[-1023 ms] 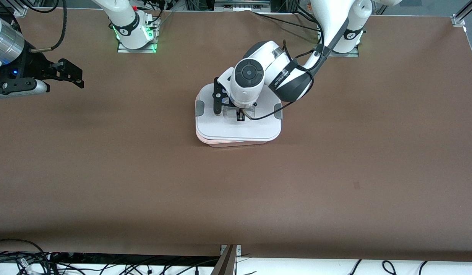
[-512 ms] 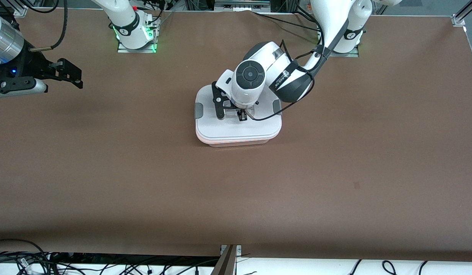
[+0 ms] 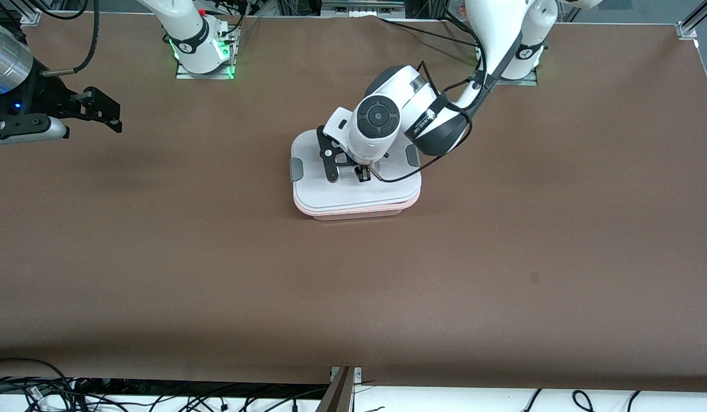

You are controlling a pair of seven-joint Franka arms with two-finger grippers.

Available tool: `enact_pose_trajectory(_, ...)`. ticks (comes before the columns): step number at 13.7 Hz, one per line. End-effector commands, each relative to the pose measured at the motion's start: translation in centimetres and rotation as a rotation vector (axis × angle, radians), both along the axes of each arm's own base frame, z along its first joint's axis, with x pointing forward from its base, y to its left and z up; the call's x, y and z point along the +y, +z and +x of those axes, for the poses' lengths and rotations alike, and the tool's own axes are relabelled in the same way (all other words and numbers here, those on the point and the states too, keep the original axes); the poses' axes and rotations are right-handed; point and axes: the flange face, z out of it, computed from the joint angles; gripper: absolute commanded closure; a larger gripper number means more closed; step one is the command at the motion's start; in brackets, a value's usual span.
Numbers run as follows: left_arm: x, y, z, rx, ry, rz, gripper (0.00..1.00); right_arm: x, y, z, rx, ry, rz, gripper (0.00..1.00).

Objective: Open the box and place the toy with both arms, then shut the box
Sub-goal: 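Lower the lid onto the box rim and press it down with the left gripper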

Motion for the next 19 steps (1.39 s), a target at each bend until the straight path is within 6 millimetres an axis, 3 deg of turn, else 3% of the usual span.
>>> enact_pose_trajectory(1,0.1,-0.8,0.7,-0.021,0.014,-0.015,1.0,-0.3,0.7,0.0,-0.014,-0.019,-0.01,0.0)
enact_pose_trajectory(6,0.4,-0.4,1.2,-0.033,0.018,-0.016,1.0,-0.4,0.5,0.1,-0.013,-0.021,-0.013,0.0)
enact_pose_trajectory(8,0.2,0.0,1.1,-0.066,-0.008,0.007,1.0,-0.4,-0.6,0.8,0.01,-0.019,-0.009,0.0)
enact_pose_trajectory(19,-1.1,1.1,-0.4,-0.103,-0.066,0.027,1.0,-0.7,-0.5,0.9,0.001,-0.024,-0.037,0.0)
